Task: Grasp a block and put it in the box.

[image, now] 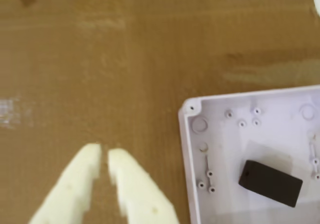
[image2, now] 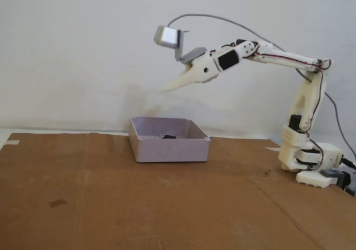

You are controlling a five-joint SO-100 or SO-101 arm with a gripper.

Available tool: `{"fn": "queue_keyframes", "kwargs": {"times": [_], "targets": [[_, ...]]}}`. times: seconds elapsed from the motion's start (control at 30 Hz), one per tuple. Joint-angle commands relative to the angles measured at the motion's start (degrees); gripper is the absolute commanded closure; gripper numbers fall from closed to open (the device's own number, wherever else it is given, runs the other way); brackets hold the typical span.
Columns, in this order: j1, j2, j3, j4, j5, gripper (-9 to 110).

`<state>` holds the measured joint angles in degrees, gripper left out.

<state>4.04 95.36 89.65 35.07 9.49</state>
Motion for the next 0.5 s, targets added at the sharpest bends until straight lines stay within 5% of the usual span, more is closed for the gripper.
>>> {"fn": "queue_keyframes", "kwargs": {"times": [0.0, 0.47], "targets": [[-0.53, 8.70, -2.46, -1.67, -0.44, 101], [-1.85, 23.03, 12.74, -2.20, -0.26, 101]]}}
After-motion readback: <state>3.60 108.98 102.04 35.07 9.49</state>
